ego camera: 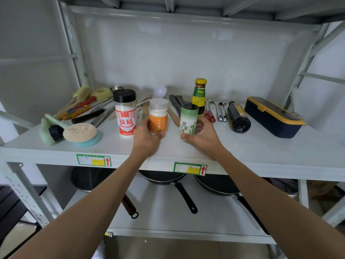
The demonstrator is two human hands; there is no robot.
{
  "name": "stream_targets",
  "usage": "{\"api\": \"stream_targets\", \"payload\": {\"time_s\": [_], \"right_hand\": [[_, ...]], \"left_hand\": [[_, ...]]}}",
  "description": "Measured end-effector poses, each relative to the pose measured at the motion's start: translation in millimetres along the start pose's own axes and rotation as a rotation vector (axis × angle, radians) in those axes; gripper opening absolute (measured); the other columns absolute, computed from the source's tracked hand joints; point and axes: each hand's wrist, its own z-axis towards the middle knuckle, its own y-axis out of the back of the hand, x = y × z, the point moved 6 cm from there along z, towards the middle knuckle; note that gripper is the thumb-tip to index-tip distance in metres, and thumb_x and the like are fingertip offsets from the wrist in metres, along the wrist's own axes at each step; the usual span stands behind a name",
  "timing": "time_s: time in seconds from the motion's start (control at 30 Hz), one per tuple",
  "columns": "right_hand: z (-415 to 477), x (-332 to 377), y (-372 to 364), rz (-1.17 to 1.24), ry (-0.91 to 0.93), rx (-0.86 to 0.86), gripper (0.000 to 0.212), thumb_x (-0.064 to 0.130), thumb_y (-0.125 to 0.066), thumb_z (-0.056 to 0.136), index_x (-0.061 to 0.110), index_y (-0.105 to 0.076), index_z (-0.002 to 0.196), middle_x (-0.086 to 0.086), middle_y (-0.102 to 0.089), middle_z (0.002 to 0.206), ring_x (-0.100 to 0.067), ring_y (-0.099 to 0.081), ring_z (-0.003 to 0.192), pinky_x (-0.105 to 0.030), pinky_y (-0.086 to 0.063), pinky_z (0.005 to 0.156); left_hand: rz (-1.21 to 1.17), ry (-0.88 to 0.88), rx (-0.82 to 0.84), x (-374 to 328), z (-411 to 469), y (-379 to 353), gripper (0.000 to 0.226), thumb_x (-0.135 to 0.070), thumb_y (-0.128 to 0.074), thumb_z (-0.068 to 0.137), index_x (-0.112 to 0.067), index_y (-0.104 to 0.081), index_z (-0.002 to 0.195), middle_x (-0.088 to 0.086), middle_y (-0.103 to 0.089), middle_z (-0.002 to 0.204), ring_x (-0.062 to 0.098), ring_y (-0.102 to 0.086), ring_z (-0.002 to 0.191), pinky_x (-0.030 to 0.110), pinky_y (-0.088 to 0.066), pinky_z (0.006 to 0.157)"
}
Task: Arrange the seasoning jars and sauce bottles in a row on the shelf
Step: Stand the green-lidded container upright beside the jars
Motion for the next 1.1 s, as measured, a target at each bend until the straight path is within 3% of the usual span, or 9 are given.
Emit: {"api": "stream_targets", "payload": {"time_s": [0.33,0.5,0.63,0.83,0.9,1.03,1.1], "right_hand": [[7,-6,0,-0.053,0.022,-0.016,0.051,0.016,-0.085,0.071,0.012,-0.060,0.116,0.002,-0.068,0.098,-0.009,-0.062,0.087,-0.015,-0.047,0.071],[11,-10,-4,-0.069,0.028,0.030,0.050,0.012,-0.078,0.078,0.013,-0.058,0.124,0.002,-0.068,0.107,-0.010,-0.062,0.096,-0.019,-0.048,0.079],[14,-15,-6,-0.074,0.010,0.045,0.050,0.011,-0.076,0.080,0.013,-0.057,0.127,-0.001,-0.068,0.112,-0.018,-0.062,0.104,-0.032,-0.051,0.091],[7,-12,0,-0.002,-0.017,0.028,0.056,0.008,-0.080,0.077,0.010,-0.054,0.126,-0.001,-0.066,0.108,-0.016,-0.062,0.102,-0.025,-0.052,0.088],[6,-12,4,0.089,-0.050,-0.016,0.050,0.010,-0.081,0.076,0.008,-0.056,0.119,-0.003,-0.065,0.105,-0.017,-0.063,0.099,-0.026,-0.054,0.086],[11,-21,25,0.351,-0.080,-0.243,0.015,0.007,-0.066,0.078,0.014,-0.064,0.091,-0.016,-0.065,0.113,-0.026,-0.063,0.099,-0.048,-0.051,0.096],[12,-29,36,0.418,-0.115,-0.360,0.018,0.002,-0.058,0.080,0.020,-0.061,0.080,-0.015,-0.065,0.113,-0.022,-0.059,0.092,-0.044,-0.049,0.090]], "left_hand": [[-0.012,0.024,-0.020,1,-1,0,0.067,-0.018,-0.077,0.079,-0.011,-0.043,0.136,0.007,-0.056,0.132,0.024,-0.054,0.119,0.026,-0.040,0.091],[0.009,0.003,-0.027,0,-2,1,0.063,-0.019,-0.077,0.080,-0.011,-0.046,0.134,0.007,-0.058,0.130,0.025,-0.056,0.117,0.032,-0.044,0.095],[0.004,-0.001,-0.029,-1,-2,1,0.062,-0.020,-0.077,0.080,-0.011,-0.047,0.133,0.006,-0.059,0.130,0.024,-0.056,0.117,0.028,-0.042,0.091],[0.020,-0.025,-0.030,2,0,-1,0.064,-0.021,-0.078,0.078,-0.010,-0.047,0.133,0.007,-0.060,0.128,0.024,-0.057,0.114,0.029,-0.044,0.090],[0.033,-0.032,-0.067,3,2,1,0.071,-0.025,-0.080,0.075,-0.009,-0.044,0.134,0.008,-0.058,0.129,0.025,-0.056,0.117,0.030,-0.045,0.093],[0.071,-0.180,-0.152,-12,-7,8,0.082,-0.021,-0.080,0.074,-0.008,-0.034,0.140,0.011,-0.055,0.129,0.025,-0.053,0.118,0.027,-0.039,0.093],[0.034,-0.289,-0.186,-26,-17,12,0.076,-0.015,-0.075,0.079,-0.007,-0.032,0.141,0.012,-0.052,0.130,0.022,-0.051,0.117,0.019,-0.035,0.094]]}}
